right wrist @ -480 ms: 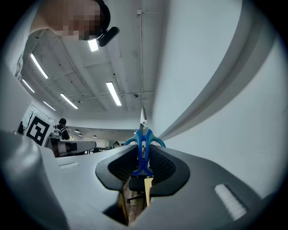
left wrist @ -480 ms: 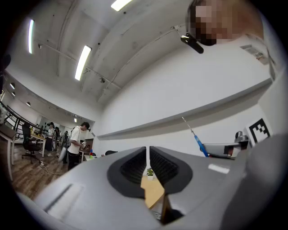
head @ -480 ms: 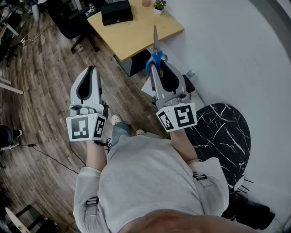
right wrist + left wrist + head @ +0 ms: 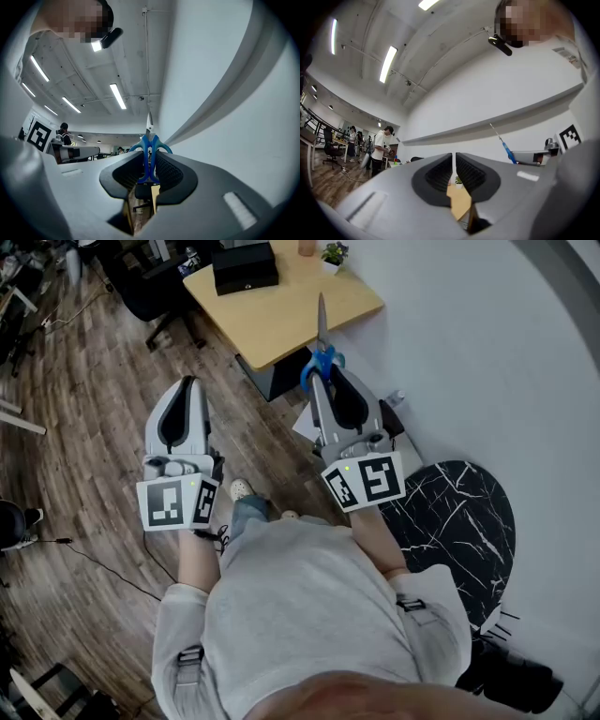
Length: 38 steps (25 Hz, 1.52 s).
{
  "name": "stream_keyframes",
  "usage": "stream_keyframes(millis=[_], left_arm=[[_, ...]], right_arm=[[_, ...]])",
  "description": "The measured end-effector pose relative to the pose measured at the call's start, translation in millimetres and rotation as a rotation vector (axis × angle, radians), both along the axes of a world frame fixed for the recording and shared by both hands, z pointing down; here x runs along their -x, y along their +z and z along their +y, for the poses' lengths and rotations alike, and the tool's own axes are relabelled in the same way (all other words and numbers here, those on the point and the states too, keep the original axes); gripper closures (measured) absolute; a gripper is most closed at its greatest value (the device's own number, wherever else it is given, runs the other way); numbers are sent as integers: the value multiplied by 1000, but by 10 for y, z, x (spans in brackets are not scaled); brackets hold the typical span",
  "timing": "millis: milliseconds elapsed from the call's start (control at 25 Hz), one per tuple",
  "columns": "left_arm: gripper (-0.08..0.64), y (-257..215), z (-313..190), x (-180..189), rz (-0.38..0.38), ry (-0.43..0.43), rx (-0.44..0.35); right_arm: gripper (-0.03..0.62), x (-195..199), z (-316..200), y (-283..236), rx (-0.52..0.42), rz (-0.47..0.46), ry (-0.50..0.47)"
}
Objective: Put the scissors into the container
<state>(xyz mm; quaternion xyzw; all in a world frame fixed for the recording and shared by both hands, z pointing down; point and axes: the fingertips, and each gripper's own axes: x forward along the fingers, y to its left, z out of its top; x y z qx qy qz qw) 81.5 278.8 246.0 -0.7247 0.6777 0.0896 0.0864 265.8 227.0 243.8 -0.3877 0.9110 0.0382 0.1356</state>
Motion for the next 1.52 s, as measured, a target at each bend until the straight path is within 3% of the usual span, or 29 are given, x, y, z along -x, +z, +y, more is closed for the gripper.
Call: stream_keyframes(millis=[360, 1080, 1520], left_arm=[[479, -34, -380, 471, -3, -12, -15], [479, 31, -1005, 1837, -6, 9, -7], [479, 197, -1521, 2080, 20, 48, 12]], right_arm=[[508, 396, -442, 6, 4, -1, 35], [508, 1701, -1013, 0, 19, -25, 53], [508, 1982, -1438, 22, 22, -5, 62]])
